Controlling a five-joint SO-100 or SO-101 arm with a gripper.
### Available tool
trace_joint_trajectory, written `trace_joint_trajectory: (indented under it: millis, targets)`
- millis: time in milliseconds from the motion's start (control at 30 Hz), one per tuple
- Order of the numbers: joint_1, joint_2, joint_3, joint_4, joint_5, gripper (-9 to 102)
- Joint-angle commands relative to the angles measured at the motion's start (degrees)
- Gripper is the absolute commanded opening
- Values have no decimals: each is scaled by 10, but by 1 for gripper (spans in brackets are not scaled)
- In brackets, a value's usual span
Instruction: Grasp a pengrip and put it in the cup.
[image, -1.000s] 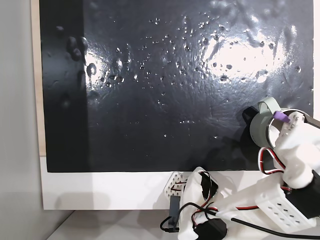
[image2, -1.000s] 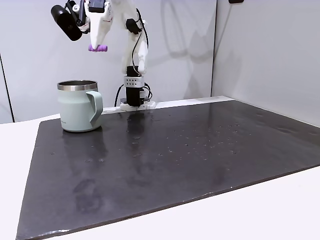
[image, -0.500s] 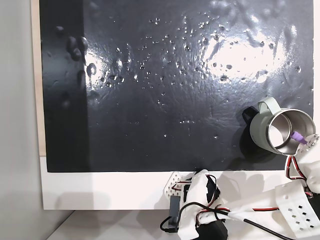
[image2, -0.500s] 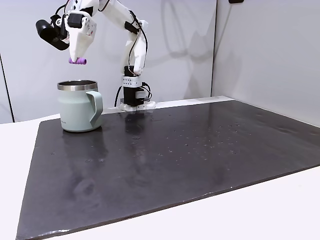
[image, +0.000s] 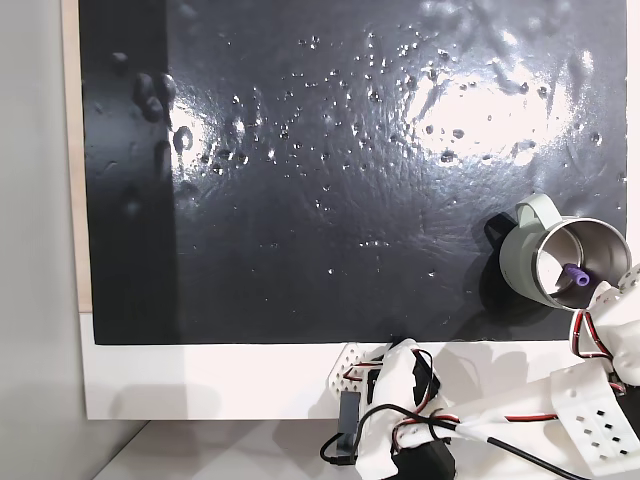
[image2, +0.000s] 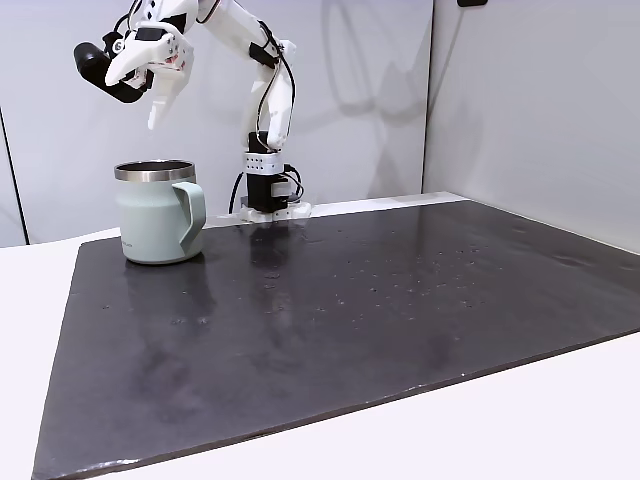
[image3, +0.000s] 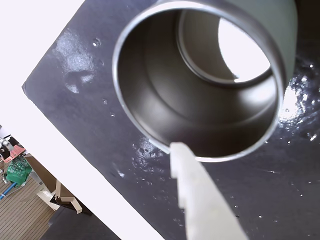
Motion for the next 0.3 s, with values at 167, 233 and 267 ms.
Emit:
trace_joint_trajectory:
  millis: [167,233,267]
  targets:
    - [-9,24,-4,-13,8,42]
    - [-11,26,-4,-11,8,41]
    - [-13,28,-4,-10,9,41]
